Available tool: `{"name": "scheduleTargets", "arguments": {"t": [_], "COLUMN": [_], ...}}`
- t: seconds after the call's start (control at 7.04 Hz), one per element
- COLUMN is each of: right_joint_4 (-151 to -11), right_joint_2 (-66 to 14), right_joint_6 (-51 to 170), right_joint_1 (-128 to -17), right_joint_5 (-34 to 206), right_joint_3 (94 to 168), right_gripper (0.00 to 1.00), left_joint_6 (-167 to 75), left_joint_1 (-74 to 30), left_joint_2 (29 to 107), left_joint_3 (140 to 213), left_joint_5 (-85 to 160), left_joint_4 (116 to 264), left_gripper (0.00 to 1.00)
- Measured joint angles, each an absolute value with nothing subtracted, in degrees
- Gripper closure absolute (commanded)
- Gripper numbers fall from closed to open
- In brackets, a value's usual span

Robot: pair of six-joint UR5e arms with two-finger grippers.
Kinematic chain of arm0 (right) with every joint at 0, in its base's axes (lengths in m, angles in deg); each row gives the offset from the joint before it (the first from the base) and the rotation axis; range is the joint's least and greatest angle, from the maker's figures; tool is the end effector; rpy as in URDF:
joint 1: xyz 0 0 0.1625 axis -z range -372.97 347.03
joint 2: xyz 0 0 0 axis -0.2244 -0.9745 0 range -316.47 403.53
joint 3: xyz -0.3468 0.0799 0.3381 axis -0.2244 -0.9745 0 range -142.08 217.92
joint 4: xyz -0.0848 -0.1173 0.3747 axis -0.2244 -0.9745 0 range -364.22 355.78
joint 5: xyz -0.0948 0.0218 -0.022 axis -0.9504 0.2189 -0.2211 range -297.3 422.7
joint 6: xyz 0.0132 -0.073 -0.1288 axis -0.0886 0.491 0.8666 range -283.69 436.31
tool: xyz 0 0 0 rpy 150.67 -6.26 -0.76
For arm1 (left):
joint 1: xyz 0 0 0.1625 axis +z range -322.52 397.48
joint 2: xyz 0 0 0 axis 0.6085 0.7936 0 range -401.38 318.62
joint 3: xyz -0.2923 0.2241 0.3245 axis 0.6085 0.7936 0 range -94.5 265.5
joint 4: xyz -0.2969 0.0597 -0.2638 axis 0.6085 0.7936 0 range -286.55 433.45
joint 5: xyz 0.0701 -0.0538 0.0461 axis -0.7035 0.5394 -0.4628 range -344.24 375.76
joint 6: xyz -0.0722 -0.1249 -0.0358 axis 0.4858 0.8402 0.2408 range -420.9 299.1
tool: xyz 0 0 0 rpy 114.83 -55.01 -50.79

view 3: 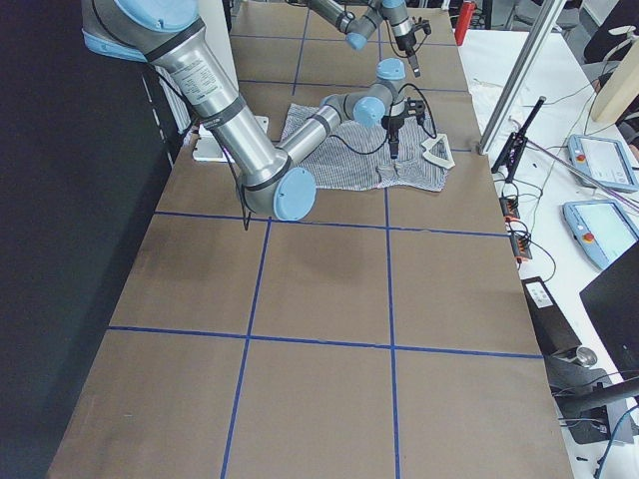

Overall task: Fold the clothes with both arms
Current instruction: 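Fold the sleeve over the shirt body with the right gripper while the left arm approaches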

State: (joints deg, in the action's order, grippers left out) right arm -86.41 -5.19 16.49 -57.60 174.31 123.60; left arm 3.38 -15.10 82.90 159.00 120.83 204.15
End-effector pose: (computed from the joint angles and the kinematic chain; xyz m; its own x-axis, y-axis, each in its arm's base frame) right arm -0.5104 -0.6143 0.3315 0.6723 0.0070 0.7402 -0.1511 0.9802 0.1280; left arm 0.4180 -0.7022 0.4425 0.5605 -0.0431 -0.8270 0.4318 0.8673 0.2475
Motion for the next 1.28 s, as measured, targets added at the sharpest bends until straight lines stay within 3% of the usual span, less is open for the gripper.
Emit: {"name": "scheduleTargets", "arguments": {"t": [0.57, 1.28], "right_joint_4": [-86.4, -86.3], "right_joint_2": [-5.7, -5.5], "right_joint_6": [16.9, 16.5], "right_joint_1": [-57.6, -57.8], "right_joint_5": [174.2, 174.2], "right_joint_3": [124.7, 125.5], "right_gripper": [0.0, 0.0], "left_joint_6": [5.1, 4.1], "left_joint_1": [-10.4, -8.8], "left_joint_2": [88.9, 89.0], "left_joint_3": [146.9, 145.0], "left_joint_5": [112.6, 111.5], "left_joint_4": [204.4, 204.9], "left_gripper": [0.06, 0.15]}}
